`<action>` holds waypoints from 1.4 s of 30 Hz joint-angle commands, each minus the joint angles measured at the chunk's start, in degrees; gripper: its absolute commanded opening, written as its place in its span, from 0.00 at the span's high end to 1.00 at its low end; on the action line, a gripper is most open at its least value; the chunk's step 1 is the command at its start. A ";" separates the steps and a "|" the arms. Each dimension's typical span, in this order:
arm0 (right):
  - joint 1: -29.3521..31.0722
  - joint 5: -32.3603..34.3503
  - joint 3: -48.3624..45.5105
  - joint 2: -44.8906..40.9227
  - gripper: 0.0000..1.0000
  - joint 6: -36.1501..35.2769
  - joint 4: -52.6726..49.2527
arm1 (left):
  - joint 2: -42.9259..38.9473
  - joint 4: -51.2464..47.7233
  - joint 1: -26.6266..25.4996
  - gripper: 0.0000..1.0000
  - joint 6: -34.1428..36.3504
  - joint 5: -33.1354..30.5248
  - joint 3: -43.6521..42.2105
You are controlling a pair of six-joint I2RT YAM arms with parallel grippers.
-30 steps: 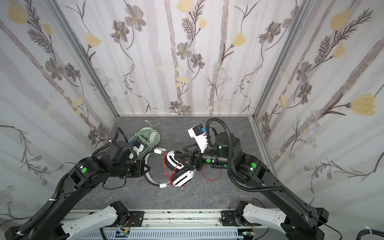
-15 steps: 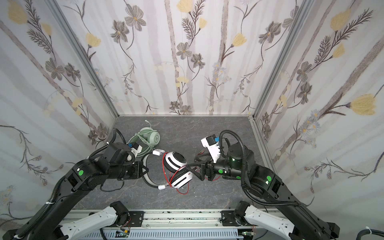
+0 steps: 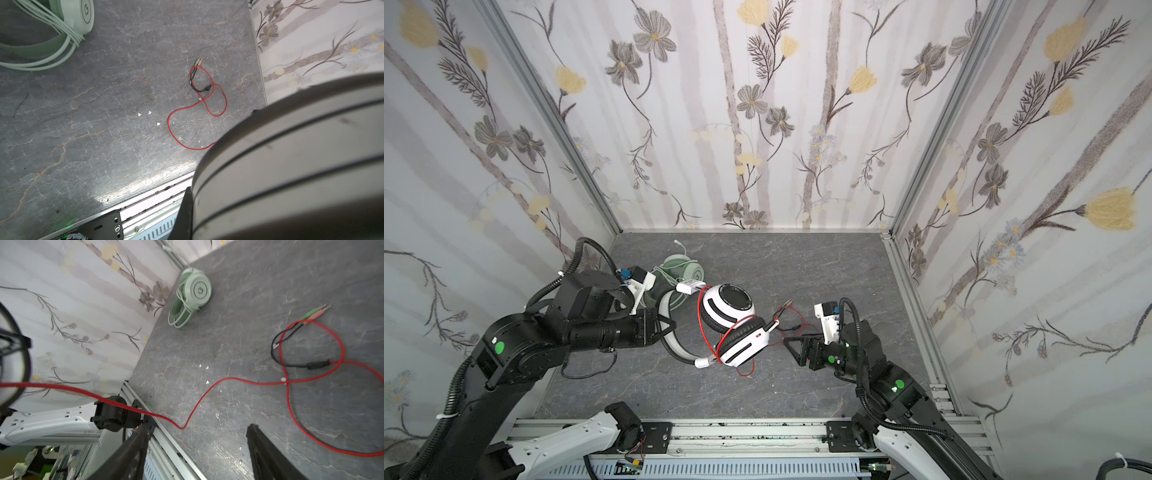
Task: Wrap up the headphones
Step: 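Lift the red cable farther from the robot with the right gripper over the headset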
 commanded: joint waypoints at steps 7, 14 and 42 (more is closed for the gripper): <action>13.12 -2.52 -8.73 6.42 0.23 -0.75 30.71 | 5.16 3.77 0.15 1.00 -2.31 1.30 9.61; 14.07 -3.11 -7.17 11.71 0.31 -0.68 35.43 | 6.74 5.56 0.15 1.00 -3.10 2.77 11.35; 3.58 20.90 58.29 29.02 1.00 -34.30 -14.32 | -1.61 13.82 -1.83 1.00 -7.18 9.72 -14.13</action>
